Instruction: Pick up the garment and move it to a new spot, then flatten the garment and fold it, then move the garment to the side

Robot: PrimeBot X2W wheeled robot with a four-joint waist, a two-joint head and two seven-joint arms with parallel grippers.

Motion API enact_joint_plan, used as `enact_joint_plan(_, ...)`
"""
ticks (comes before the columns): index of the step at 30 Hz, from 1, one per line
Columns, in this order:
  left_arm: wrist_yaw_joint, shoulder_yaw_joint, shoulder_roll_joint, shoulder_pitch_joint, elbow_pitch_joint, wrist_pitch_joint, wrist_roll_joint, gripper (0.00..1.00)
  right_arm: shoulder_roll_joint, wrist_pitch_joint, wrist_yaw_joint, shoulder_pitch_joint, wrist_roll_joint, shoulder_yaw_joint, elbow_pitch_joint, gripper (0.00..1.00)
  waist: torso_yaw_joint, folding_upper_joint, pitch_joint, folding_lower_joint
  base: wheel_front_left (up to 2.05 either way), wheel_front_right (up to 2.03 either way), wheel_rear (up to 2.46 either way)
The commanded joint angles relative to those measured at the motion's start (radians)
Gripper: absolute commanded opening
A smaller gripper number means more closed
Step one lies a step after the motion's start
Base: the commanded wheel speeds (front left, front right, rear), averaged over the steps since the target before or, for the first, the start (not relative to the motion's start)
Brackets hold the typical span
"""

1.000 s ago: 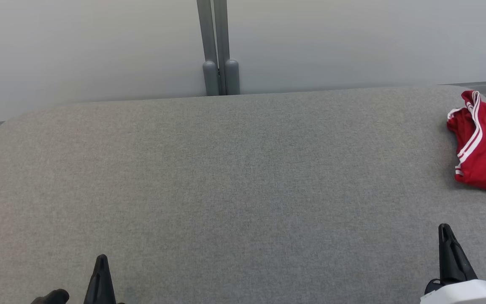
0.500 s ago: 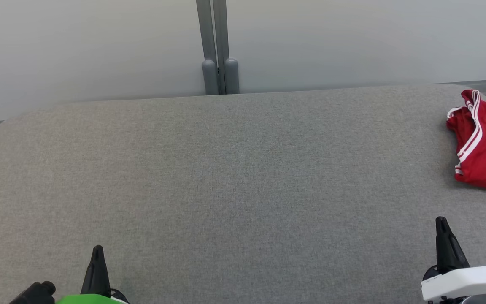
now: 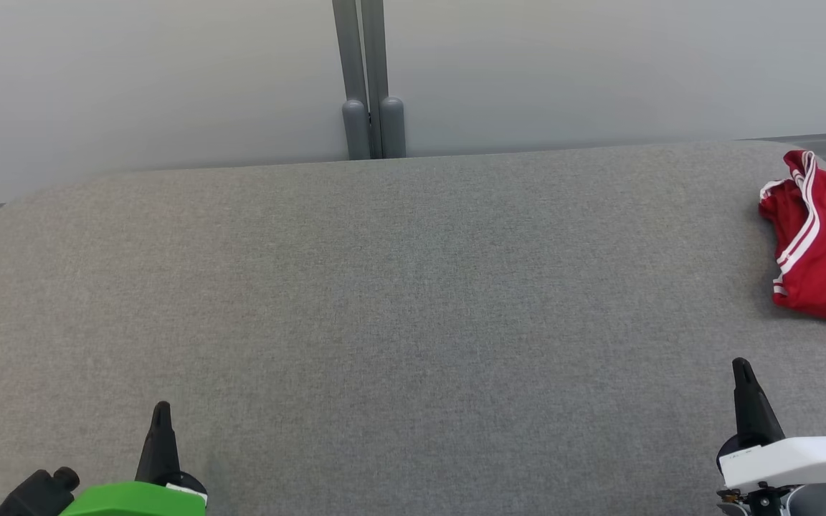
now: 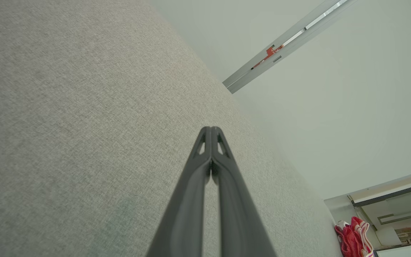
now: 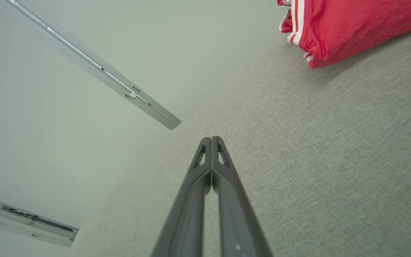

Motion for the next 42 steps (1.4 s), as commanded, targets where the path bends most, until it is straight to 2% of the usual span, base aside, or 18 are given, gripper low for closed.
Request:
enact_joint_plan(1,-0.011,0.007,0.008,-0.032,-0.006,0.006,-0.028,0.0,-0.008,0.007,0.0,-0.026,0.035,0.001,-0.004,0.0,0.0,0.0,0.0,0.0,0.0,0.0,0.0)
enact_joint_plan(42,-0.053,0.053,0.011,-0.122,0.023,0.114,-0.424,0.0,-0.011,0.117,0.0,-0.122,0.508,0.016,0.067,0.0,-0.004,0.0,0.009,0.0,0.0,0.0,0.0)
